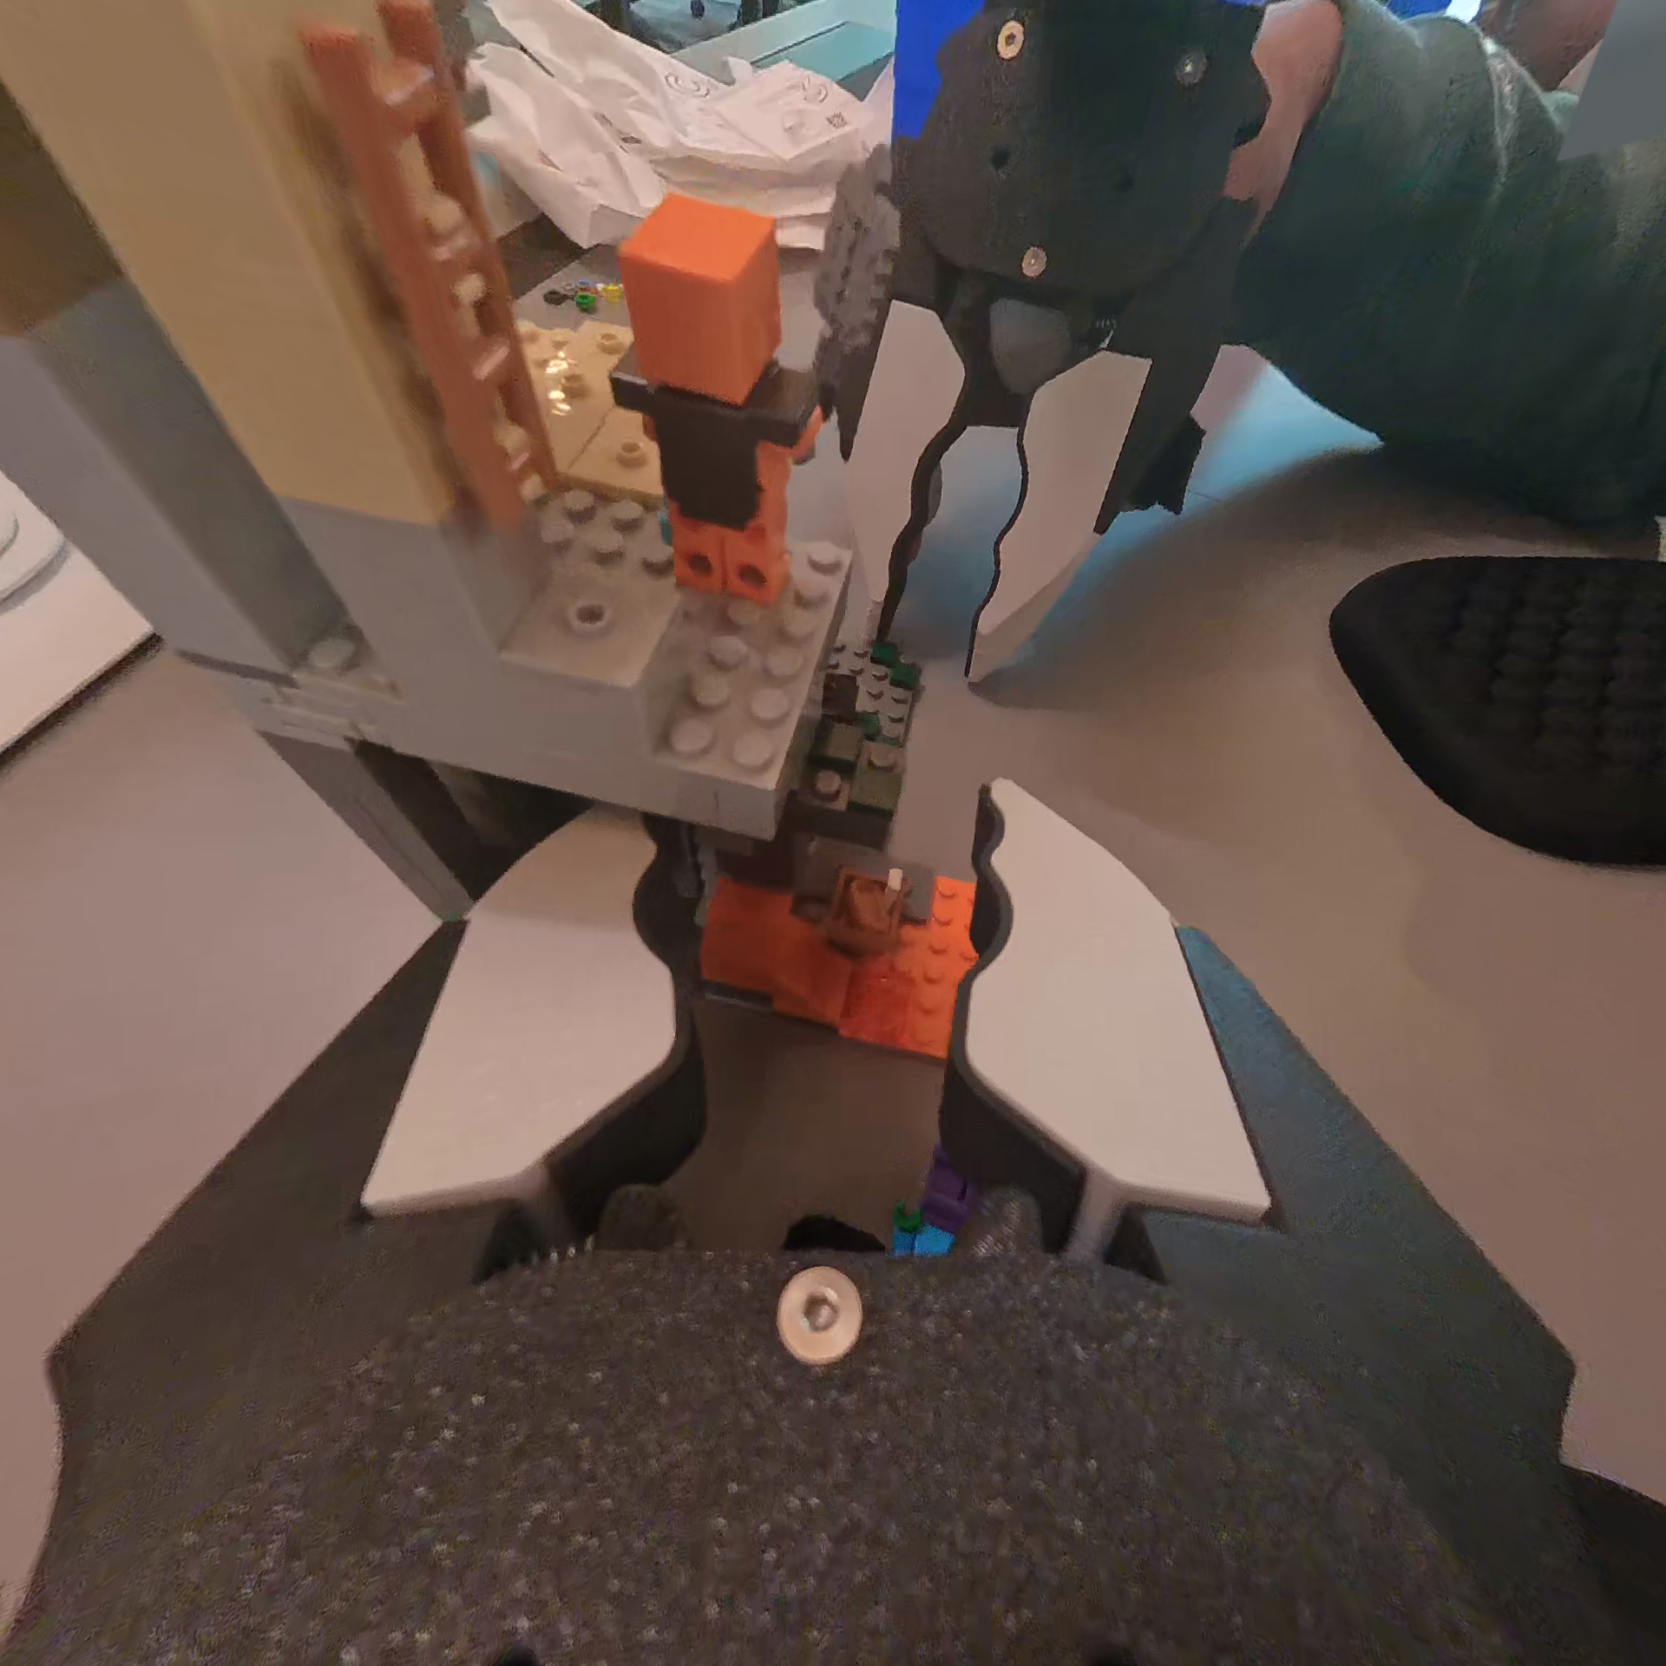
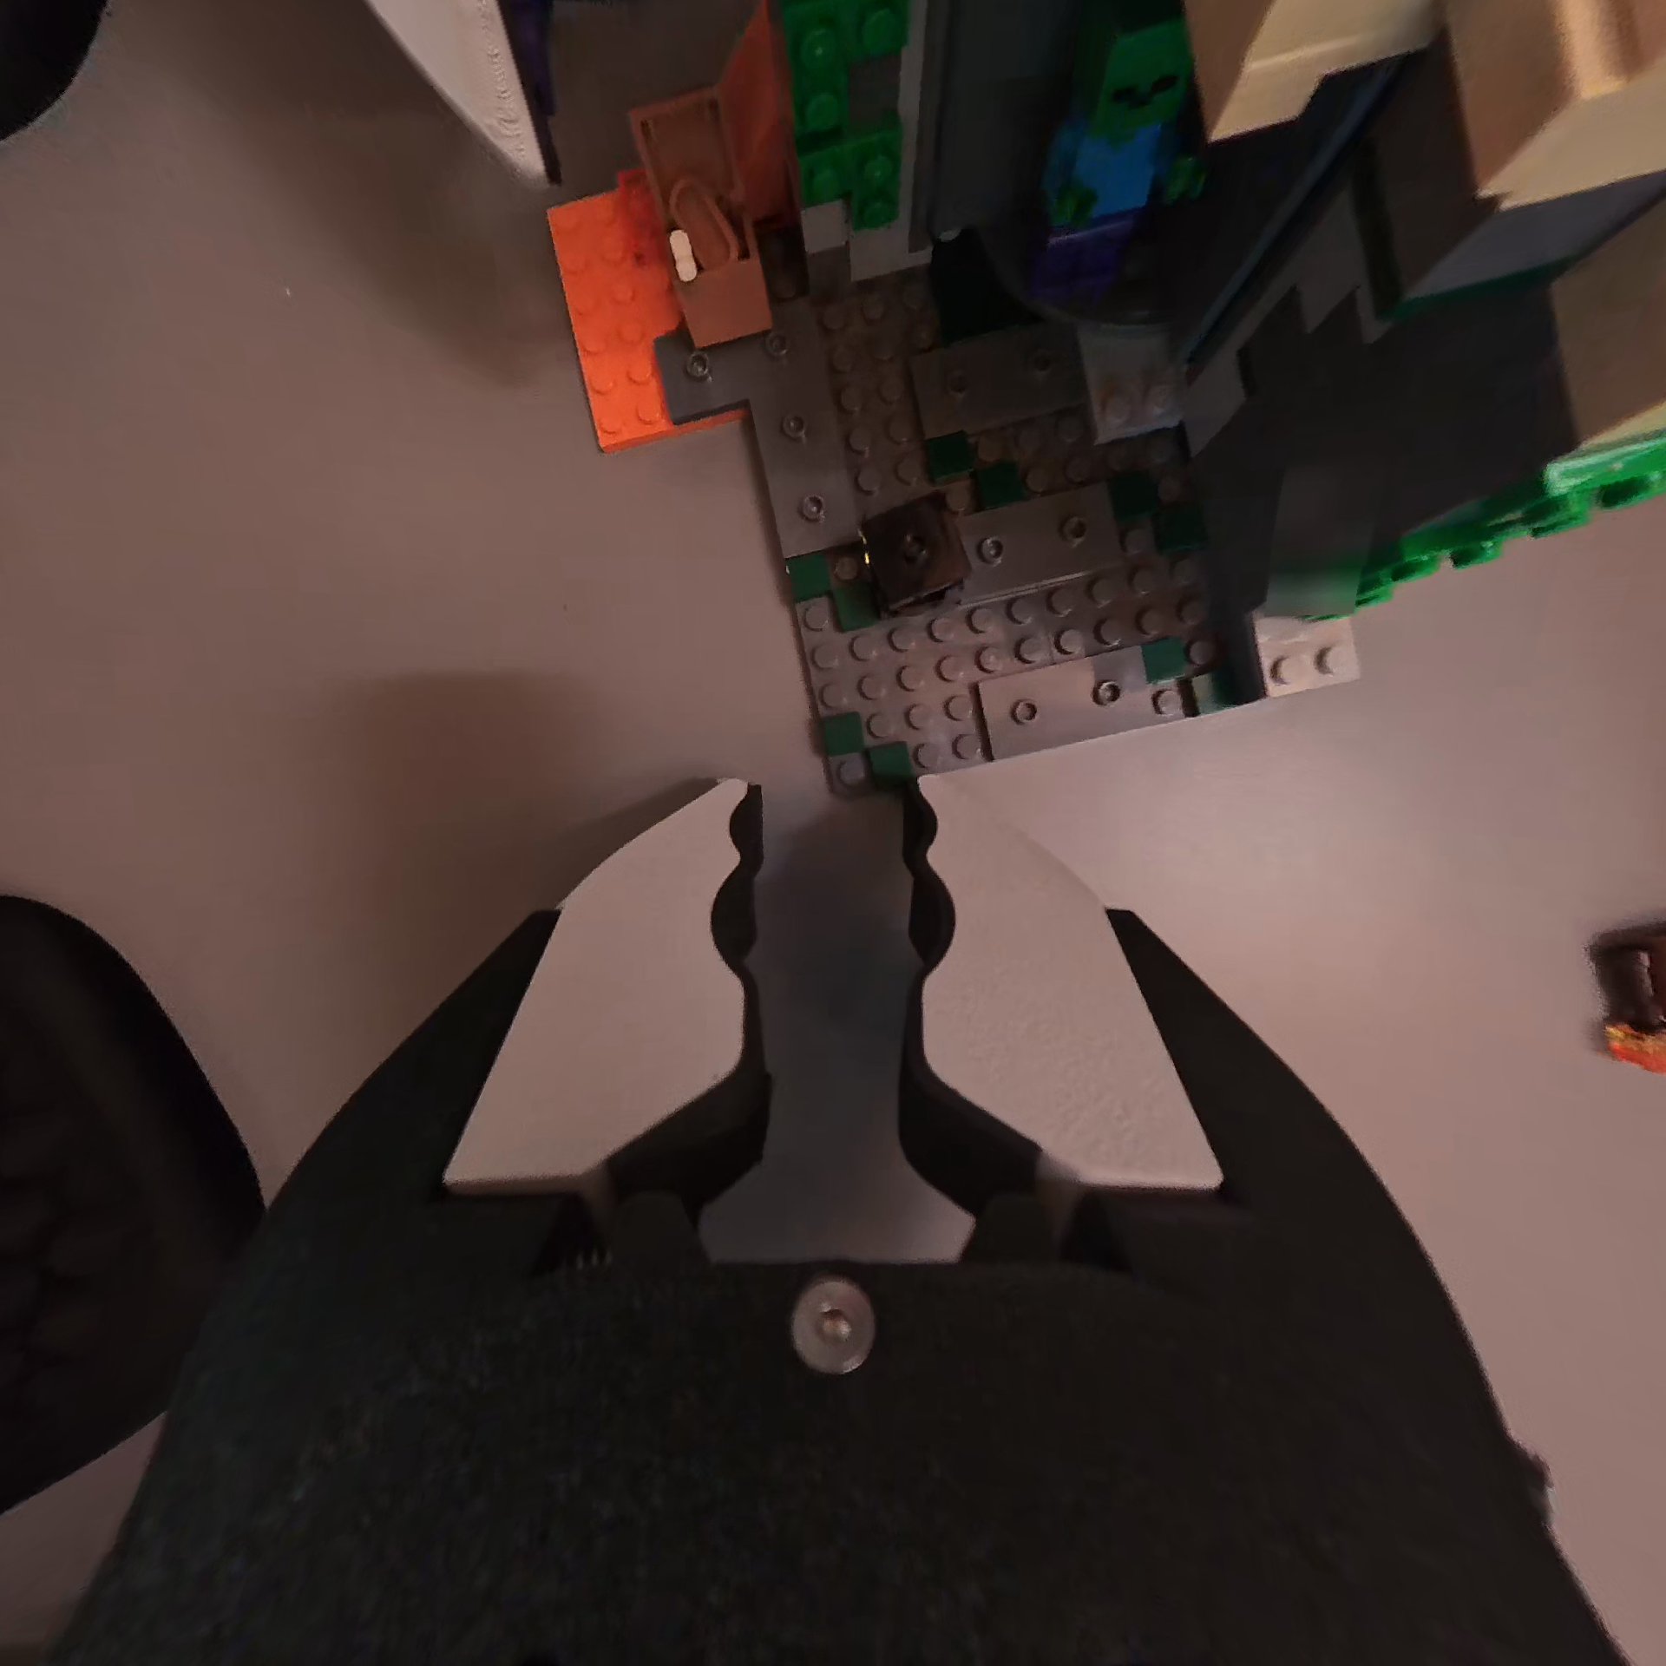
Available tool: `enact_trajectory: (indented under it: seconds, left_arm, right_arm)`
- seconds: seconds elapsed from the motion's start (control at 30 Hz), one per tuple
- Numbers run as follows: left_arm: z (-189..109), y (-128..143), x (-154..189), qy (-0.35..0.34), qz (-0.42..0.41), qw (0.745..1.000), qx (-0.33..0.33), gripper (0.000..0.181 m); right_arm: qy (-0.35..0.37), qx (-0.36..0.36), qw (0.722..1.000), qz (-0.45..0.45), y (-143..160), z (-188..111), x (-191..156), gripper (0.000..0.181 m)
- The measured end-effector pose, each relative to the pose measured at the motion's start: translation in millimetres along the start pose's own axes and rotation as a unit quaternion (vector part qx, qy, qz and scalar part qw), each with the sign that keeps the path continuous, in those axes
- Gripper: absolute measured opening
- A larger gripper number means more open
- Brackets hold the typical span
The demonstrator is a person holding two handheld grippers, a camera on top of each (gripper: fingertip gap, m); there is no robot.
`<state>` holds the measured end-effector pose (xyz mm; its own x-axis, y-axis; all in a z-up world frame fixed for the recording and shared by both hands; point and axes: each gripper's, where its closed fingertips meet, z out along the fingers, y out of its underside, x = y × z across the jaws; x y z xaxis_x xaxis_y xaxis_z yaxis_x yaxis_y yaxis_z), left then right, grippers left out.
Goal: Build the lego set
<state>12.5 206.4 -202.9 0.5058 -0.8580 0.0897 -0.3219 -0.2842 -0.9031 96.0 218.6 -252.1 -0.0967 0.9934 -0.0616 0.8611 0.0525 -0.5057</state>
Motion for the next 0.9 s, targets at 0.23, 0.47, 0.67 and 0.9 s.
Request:
enact_trajectory:
  seconds: [0.23, 0.47, 0.67, 0.9]
  left_arm:
    - [-14, -2, -2, -0.010, -0.001, 1.000, -0.002, 0.057]
    - [-31, 4, -19, -0.065, 0.001, 0.998, -0.024, 0.055]
    - [-13, 4, -24, -0.044, -0.011, 0.998, -0.038, 0.059]
    - [0, 1, -23, -0.003, -0.011, 0.999, -0.039, 0.059]
  right_arm:
    - [-0.001, 0.001, 1.000, 0.001, 1, -1, 1, 0.030]
    - [0.054, 0.070, 0.996, 0.021, -12, -28, 33, 0.035]
    - [0.106, 0.170, 0.979, 0.026, -47, -29, 72, 0.052]
    - [0.100, 0.208, 0.973, 0.016, -57, -19, 77, 0.055]
